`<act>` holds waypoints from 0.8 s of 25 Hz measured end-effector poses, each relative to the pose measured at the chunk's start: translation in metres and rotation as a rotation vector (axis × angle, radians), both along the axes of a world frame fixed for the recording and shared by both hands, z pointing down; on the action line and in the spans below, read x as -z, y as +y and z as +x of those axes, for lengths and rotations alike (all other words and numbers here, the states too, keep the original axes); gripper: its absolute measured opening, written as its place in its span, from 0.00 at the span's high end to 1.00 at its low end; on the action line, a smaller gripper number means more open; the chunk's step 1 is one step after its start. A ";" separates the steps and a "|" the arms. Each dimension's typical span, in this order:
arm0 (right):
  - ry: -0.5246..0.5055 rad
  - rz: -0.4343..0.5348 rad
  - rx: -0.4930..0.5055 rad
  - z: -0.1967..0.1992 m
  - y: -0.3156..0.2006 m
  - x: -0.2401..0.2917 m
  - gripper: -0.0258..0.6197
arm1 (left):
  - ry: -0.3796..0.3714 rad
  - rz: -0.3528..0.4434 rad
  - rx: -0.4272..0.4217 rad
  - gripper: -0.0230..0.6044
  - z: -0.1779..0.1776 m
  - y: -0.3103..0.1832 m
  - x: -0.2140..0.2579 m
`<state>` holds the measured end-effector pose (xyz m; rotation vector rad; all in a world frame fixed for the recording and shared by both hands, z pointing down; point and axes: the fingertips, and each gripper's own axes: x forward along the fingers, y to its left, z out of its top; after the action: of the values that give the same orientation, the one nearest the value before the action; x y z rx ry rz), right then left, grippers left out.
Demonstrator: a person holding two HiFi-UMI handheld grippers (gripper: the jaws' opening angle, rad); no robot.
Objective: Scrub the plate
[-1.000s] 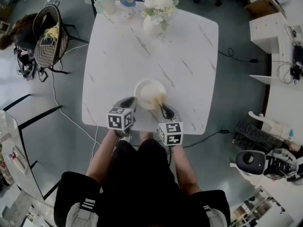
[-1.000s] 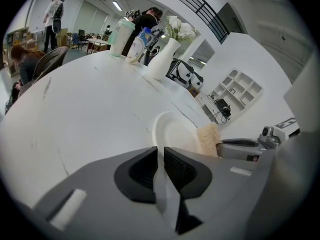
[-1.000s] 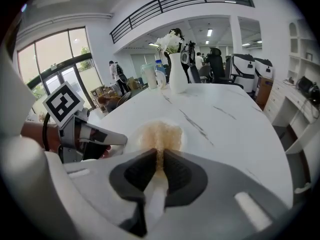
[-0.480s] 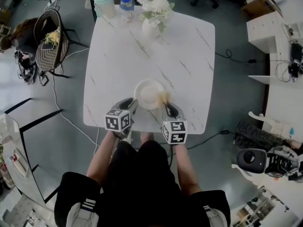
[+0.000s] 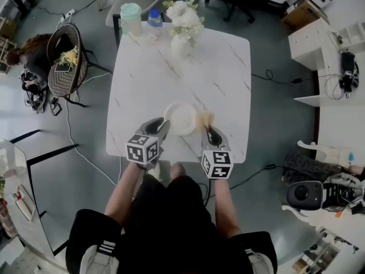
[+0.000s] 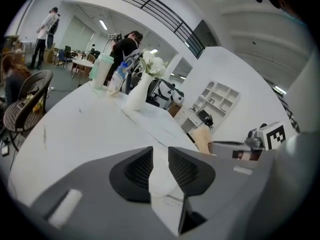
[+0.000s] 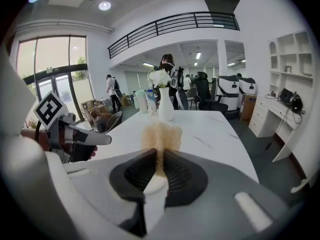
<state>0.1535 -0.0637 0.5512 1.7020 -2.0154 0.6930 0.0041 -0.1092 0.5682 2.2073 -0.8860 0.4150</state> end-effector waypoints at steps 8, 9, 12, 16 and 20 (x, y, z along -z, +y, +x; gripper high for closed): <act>0.008 0.213 -0.057 -0.008 0.024 0.088 0.89 | 0.007 0.256 0.004 0.82 -0.020 0.012 0.101; 0.011 0.244 -0.064 -0.010 0.029 0.101 0.89 | 0.007 0.285 0.003 0.82 -0.024 0.016 0.113; 0.022 0.331 -0.081 -0.015 0.044 0.137 0.89 | 0.011 0.355 0.010 0.85 -0.034 0.029 0.144; 0.035 0.421 -0.096 -0.021 0.068 0.174 0.89 | 0.010 0.425 0.014 0.89 -0.044 0.051 0.174; 0.043 0.476 -0.117 -0.027 0.094 0.196 0.89 | 0.009 0.474 0.022 0.94 -0.054 0.073 0.193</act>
<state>0.1268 0.0301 0.3554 2.0866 -2.1845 0.2119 -0.0496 -0.0363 0.3749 2.6200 -1.0889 0.1959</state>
